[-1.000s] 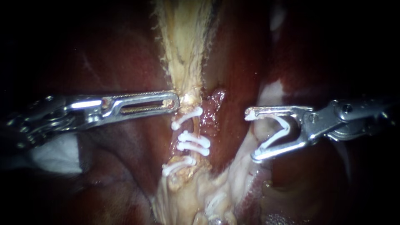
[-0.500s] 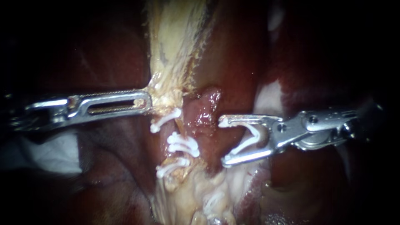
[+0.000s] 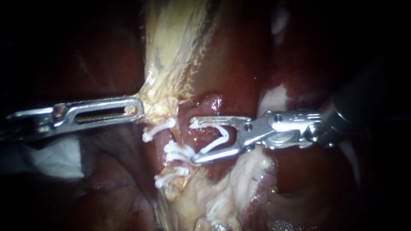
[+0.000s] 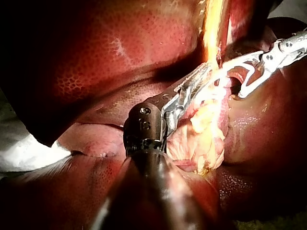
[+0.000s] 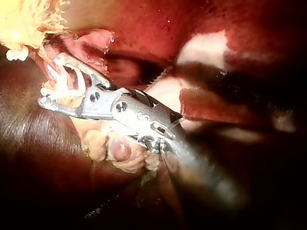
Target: Clipping third clip right tube
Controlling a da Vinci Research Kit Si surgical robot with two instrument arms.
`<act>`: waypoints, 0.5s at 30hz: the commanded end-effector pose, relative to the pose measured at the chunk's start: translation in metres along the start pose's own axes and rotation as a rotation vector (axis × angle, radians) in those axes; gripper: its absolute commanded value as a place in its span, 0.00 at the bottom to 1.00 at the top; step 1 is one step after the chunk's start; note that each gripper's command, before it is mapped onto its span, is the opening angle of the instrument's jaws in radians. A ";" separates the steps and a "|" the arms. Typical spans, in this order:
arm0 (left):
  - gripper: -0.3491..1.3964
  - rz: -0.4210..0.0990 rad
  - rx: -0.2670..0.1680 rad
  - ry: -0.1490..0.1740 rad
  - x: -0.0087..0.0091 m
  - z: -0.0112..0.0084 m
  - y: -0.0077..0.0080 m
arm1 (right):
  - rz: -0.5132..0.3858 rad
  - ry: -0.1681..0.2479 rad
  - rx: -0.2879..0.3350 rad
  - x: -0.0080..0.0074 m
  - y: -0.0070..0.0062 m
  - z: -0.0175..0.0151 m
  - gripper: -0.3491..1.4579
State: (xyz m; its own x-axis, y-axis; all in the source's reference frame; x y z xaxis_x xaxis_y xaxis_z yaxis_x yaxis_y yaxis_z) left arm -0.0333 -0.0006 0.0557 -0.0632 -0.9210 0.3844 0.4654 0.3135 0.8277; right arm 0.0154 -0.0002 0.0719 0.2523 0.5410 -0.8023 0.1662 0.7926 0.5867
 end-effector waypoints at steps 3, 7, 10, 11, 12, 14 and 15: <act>0.00 -0.001 0.004 -0.004 -0.0002 -0.0003 -0.0004 | 0.007 -0.003 0.009 -0.0005 0.0004 0.0012 0.52; 0.00 -0.003 0.008 -0.015 -0.0004 -0.0007 -0.0009 | 0.015 -0.003 0.017 -0.0011 0.0008 0.0022 0.52; 0.00 -0.005 0.011 -0.016 -0.0007 -0.0010 -0.0011 | 0.019 -0.003 0.020 -0.0012 0.0010 0.0028 0.52; 0.00 -0.005 0.010 -0.020 -0.0007 -0.0011 -0.0011 | 0.019 -0.003 0.020 -0.0013 0.0011 0.0030 0.52; 0.00 -0.006 0.010 -0.019 -0.0008 -0.0012 -0.0011 | 0.023 -0.003 0.024 -0.0013 0.0012 0.0033 0.52; 0.00 -0.006 0.010 -0.019 -0.0008 -0.0012 -0.0012 | 0.021 -0.003 0.028 -0.0013 0.0013 0.0039 0.52; 0.00 -0.006 0.010 -0.020 -0.0008 -0.0012 -0.0012 | 0.024 -0.003 0.033 -0.0013 0.0014 0.0042 0.52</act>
State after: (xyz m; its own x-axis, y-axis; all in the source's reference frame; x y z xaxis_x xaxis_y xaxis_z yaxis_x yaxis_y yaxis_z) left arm -0.0328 -0.0006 0.0539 -0.0834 -0.9182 0.3872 0.4560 0.3103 0.8342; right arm 0.0195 -0.0010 0.0744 0.2604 0.5606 -0.7861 0.1947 0.7670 0.6114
